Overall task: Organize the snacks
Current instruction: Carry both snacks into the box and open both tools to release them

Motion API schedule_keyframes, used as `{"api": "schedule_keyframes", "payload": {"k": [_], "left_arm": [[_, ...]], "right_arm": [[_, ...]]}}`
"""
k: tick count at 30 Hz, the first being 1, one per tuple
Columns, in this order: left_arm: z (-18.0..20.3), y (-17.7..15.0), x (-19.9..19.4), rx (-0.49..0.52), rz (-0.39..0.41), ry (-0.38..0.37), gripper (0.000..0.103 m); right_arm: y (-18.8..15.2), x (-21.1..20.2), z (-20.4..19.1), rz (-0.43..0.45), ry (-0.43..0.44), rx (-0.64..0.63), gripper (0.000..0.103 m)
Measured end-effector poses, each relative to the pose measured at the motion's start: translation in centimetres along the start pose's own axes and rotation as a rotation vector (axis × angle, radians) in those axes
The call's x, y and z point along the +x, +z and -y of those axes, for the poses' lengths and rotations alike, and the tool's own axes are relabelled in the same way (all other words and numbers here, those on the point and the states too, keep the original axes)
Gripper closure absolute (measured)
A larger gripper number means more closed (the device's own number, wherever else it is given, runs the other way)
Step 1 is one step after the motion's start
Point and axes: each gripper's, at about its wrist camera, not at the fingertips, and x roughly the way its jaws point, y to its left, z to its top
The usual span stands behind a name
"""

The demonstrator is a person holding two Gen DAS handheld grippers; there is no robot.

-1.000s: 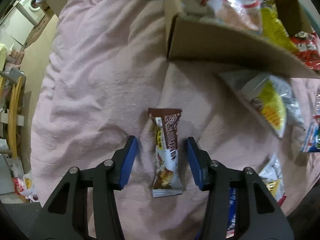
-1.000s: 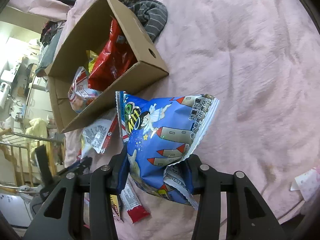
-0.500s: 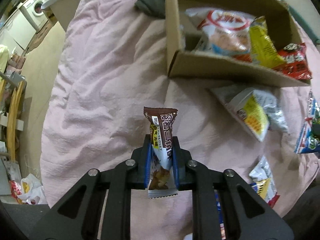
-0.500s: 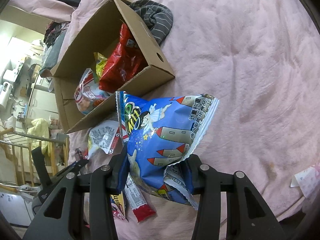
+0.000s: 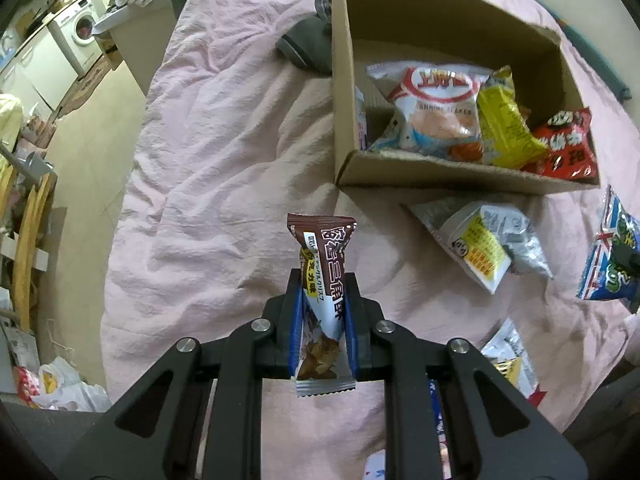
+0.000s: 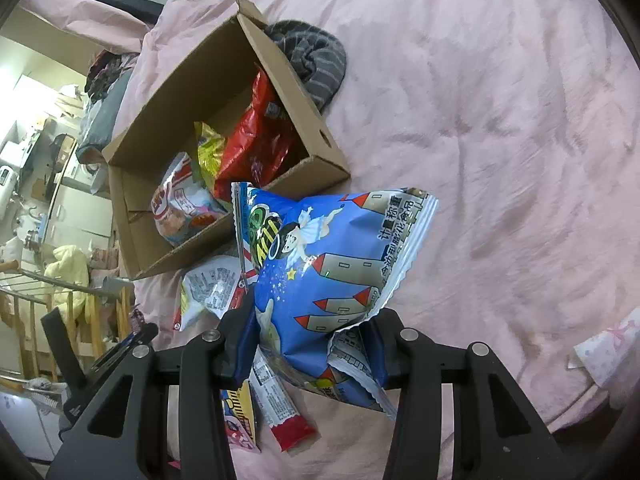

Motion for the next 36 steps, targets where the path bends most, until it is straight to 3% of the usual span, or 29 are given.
{"api": "schedule_keyframes", "payload": {"k": [4, 12, 15, 23, 30, 36], "left_arm": [[0.0, 0.4, -1.7, 0.001, 0.043, -0.019, 0.088], [0.8, 2.9, -7.3, 0.043, 0.168, -0.083, 0.088], [0.8, 4.4, -8.4, 0.043, 0.189, -0.110, 0.088], [1.6, 8.6, -9.9, 0.043, 0.226, -0.151, 0.088], [3.2, 11.6, -10.3, 0.063, 0.258, -0.180, 0.088], [3.4, 13.5, -7.9, 0.057, 0.260, -0.206, 0.088]], "right_arm": [[0.1, -2.2, -1.0, 0.059, -0.008, -0.023, 0.056], [2.3, -7.0, -4.8, 0.167, 0.093, -0.061, 0.056], [3.2, -7.4, -6.5, 0.198, 0.071, -0.121, 0.056], [6.2, -5.9, -8.3, 0.152, 0.166, -0.087, 0.056], [8.8, -3.5, -10.3, 0.146, 0.144, -0.119, 0.056], [11.3, -0.9, -11.4, 0.130, 0.155, -0.136, 0.056]]}}
